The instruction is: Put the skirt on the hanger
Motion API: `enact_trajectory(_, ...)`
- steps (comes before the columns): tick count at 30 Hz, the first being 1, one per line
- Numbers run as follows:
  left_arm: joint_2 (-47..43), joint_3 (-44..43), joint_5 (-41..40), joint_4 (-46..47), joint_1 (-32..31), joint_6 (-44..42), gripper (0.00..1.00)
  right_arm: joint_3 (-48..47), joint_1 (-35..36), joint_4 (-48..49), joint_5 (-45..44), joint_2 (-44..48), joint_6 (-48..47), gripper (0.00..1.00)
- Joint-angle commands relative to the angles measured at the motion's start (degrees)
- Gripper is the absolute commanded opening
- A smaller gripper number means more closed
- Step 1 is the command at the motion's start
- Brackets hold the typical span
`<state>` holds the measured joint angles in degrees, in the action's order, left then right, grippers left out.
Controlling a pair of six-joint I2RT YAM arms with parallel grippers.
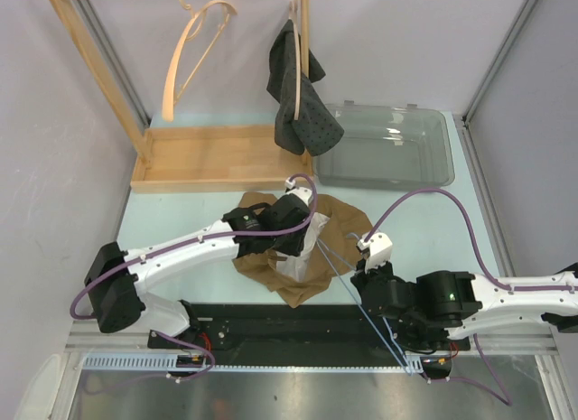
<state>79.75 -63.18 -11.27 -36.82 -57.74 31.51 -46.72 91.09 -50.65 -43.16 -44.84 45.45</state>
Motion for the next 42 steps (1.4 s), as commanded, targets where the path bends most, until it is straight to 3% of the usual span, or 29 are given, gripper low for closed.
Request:
enact_trajectory(1, 1.72, 0.07, -1.12, -2.11, -0.1, 1.36, 0.38, -0.04, -0.39, 1.43, -2.37, 0.45, 1.4, 0.0)
enact_trajectory(12, 5.16, -1.25, -6.57, -4.58, -0.27, 2.95, 0.43, -0.13, -1.61, 3.01, -1.4, 0.46, -0.62, 0.0)
enact_trajectory(20, 8.05, -1.25, -5.61, -2.3, -0.45, 2.33, 0.42, -0.3, -2.23, 3.19, -1.32, 0.63, -1.07, 0.0)
enact_trajectory(24, 9.02, -1.25, -5.43, -1.86, -0.45, 2.07, 0.34, -0.3, -2.41, 3.19, -1.32, 0.72, -1.16, 0.0)
enact_trajectory(29, 9.64, -1.77, -5.61, -1.68, -0.45, 2.07, 0.1, -0.3, -2.67, 3.19, -1.14, 0.72, -1.51, 0.0)
enact_trajectory(32, 9.73, -2.12, -5.61, -1.94, -0.45, 1.98, 0.0, -0.3, -2.85, 3.28, -1.05, 0.72, -1.68, 0.0)
enact_trajectory(38, 7.36, -4.06, -5.96, -3.96, -0.45, 1.89, 0.0, -0.3, -3.2, 3.28, -1.05, 0.72, -2.21, 0.0)
enact_trajectory(42, 4.46, -8.35, -2.11, -6.5, -0.45, 0.49, 0.0, -0.3, -3.29, 3.98, -0.7, 1.16, -3.26, 0.0)
